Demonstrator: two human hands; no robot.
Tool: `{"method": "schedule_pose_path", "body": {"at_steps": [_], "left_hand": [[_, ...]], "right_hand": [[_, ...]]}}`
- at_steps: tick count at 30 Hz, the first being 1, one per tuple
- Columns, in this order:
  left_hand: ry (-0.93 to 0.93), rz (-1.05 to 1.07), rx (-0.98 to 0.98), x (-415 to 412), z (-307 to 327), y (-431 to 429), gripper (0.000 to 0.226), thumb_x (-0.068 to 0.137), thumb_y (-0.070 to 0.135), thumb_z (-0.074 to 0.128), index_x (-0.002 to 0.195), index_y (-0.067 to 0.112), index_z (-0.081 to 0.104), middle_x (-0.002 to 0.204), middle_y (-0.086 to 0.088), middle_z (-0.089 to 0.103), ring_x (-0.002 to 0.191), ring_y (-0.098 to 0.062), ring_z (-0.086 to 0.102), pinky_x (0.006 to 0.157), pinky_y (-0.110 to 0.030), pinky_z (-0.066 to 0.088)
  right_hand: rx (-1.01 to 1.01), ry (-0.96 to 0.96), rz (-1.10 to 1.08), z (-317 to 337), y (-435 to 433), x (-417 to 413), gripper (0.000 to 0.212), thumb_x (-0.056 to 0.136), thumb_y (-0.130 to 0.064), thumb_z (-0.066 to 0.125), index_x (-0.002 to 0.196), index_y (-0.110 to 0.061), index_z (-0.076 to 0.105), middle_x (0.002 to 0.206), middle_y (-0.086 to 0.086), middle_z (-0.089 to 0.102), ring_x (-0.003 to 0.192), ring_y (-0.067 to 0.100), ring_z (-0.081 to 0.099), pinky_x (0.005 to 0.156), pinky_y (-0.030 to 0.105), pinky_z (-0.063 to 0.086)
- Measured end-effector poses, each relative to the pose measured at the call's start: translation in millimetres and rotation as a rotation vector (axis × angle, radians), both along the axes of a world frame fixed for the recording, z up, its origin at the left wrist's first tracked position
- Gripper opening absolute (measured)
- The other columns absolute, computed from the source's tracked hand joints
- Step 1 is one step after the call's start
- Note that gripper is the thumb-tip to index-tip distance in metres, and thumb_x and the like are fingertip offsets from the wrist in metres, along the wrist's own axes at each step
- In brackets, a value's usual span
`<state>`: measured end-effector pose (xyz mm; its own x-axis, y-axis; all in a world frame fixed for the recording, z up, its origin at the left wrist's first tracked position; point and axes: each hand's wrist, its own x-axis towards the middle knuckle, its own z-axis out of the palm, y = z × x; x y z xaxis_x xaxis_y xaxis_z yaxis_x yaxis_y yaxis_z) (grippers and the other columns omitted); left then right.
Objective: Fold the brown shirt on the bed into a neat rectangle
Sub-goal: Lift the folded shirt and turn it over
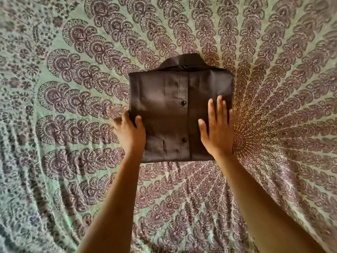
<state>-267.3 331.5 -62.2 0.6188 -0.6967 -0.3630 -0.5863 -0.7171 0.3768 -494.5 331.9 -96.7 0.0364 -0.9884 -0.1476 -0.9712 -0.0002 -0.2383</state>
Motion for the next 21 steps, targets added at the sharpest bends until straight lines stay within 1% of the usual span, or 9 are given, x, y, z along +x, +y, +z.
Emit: {"method": "schedule_pose_path", "body": {"at_steps": [3,5,7,11,13,16,17,19,21], "left_hand": [[0.236,0.154,-0.032,2.1,0.1,-12.5,0.04,0.085,0.025,0.064,0.118,0.011,0.047,0.119,-0.014,0.055,0.1,-0.027,0.058,0.091,-0.039,0.049],[0.425,0.256,-0.008,11.6,2.0,-20.1,0.029,0.08,0.022,0.07,0.103,0.014,0.054,0.107,-0.014,0.065,0.09,-0.027,0.064,0.081,-0.039,0.055],[0.63,0.276,0.009,16.5,8.9,-20.2,0.016,0.08,0.017,0.07,0.092,0.013,0.061,0.098,-0.014,0.068,0.078,-0.024,0.066,0.071,-0.033,0.058],[0.747,0.157,-0.025,19.3,31.3,-16.6,0.031,0.084,0.01,0.064,0.114,0.011,0.057,0.104,-0.01,0.066,0.084,-0.019,0.065,0.08,-0.034,0.053],[0.714,0.054,-0.064,14.1,51.3,-19.2,0.034,0.085,0.007,0.063,0.118,0.011,0.055,0.104,-0.008,0.066,0.088,-0.02,0.065,0.082,-0.035,0.054],[0.569,-0.231,-0.148,-7.6,97.3,-29.1,0.036,0.084,0.008,0.064,0.119,0.015,0.058,0.101,0.0,0.066,0.09,-0.018,0.064,0.082,-0.033,0.053],[0.482,-0.364,-0.178,-17.7,116.6,-30.8,0.037,0.084,0.009,0.063,0.121,0.016,0.058,0.099,0.003,0.065,0.088,-0.015,0.063,0.08,-0.03,0.052],[0.308,-0.604,-0.249,-40.8,157.0,-28.5,0.041,0.084,0.008,0.059,0.125,0.017,0.056,0.096,-0.002,0.068,0.083,-0.02,0.064,0.074,-0.03,0.052],[0.135,-0.789,-0.272,-66.0,193.5,-19.9,0.048,0.085,0.007,0.056,0.132,0.018,0.05,0.094,-0.011,0.069,0.081,-0.03,0.065,0.071,-0.037,0.054]], "right_hand": [[0.029,0.009,0.008,-5.4,1.9,1.7,0.061,0.096,-0.047,0.02,0.146,-0.013,0.024,0.154,0.013,0.02,0.142,0.027,0.018,0.116,0.043,0.008],[0.021,0.002,0.001,-6.6,0.3,0.5,0.061,0.096,-0.047,0.021,0.146,-0.013,0.025,0.154,0.013,0.021,0.142,0.027,0.02,0.115,0.042,0.008],[0.026,0.0,0.007,-6.3,2.0,0.2,0.061,0.095,-0.047,0.022,0.146,-0.012,0.027,0.153,0.013,0.023,0.141,0.027,0.021,0.115,0.042,0.008],[0.124,-0.099,-0.003,4.5,-3.3,1.2,0.067,0.092,-0.052,0.021,0.146,-0.013,0.026,0.155,0.012,0.017,0.144,0.026,0.013,0.115,0.042,0.003],[0.26,-0.277,-0.088,26.4,-11.3,5.7,0.065,0.094,-0.054,0.026,0.147,-0.015,0.024,0.156,0.009,0.011,0.145,0.023,0.005,0.115,0.042,-0.001],[0.562,-0.913,-0.34,94.4,-23.9,22.3,0.06,0.096,-0.049,0.036,0.148,-0.022,0.021,0.156,0.0,0.017,0.143,0.017,0.014,0.114,0.033,0.013],[0.622,-1.084,-0.396,119.9,-25.9,28.4,0.063,0.094,-0.052,0.038,0.148,-0.025,0.019,0.155,-0.004,0.019,0.141,0.015,0.019,0.114,0.035,0.018],[0.678,-1.283,-0.454,164.6,-29.0,37.2,0.081,0.081,-0.065,0.048,0.148,-0.03,0.017,0.154,-0.007,0.023,0.139,0.016,0.026,0.112,0.046,0.025],[0.703,-1.367,-0.5,198.2,-32.8,36.5,0.104,0.059,-0.076,0.062,0.145,-0.029,0.027,0.148,-0.004,0.037,0.133,0.017,0.038,0.108,0.05,0.032]]}}
